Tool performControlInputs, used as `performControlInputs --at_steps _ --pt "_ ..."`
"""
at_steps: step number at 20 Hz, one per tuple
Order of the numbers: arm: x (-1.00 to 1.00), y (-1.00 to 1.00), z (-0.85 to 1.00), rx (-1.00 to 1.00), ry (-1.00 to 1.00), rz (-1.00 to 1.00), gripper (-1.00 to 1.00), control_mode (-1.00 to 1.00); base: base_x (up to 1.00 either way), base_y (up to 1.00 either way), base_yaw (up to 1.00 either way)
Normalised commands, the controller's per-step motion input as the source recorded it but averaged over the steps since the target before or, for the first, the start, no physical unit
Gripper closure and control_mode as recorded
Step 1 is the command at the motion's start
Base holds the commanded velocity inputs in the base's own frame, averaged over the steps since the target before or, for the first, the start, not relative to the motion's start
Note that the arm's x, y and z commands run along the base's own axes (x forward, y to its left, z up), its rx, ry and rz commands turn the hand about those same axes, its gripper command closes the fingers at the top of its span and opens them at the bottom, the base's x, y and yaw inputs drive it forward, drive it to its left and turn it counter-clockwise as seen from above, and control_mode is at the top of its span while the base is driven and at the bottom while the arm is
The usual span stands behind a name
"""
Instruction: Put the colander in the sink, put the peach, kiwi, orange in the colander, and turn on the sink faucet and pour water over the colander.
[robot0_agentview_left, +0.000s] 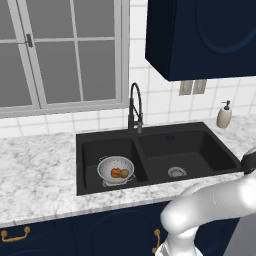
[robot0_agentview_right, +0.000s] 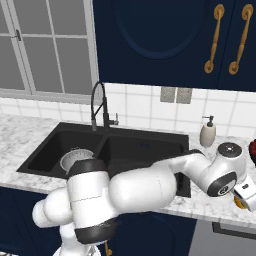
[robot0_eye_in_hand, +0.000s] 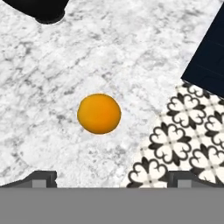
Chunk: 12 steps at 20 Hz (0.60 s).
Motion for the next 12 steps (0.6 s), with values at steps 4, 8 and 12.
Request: performControlInputs --at_steps 4,8,12 --pt "0.01 -0.21 -0.26 0.04 0.00 0.00 -1.00 -1.00 0.00 0.00 0.00" --pt "0.05 -0.06 -0.30 0.05 0.00 0.00 -1.00 -1.00 0.00 0.00 0.00" --pt "0.00 0.00 -0.36 0.05 0.00 0.00 -1.00 -1.00 0.00 0.00 0.00"
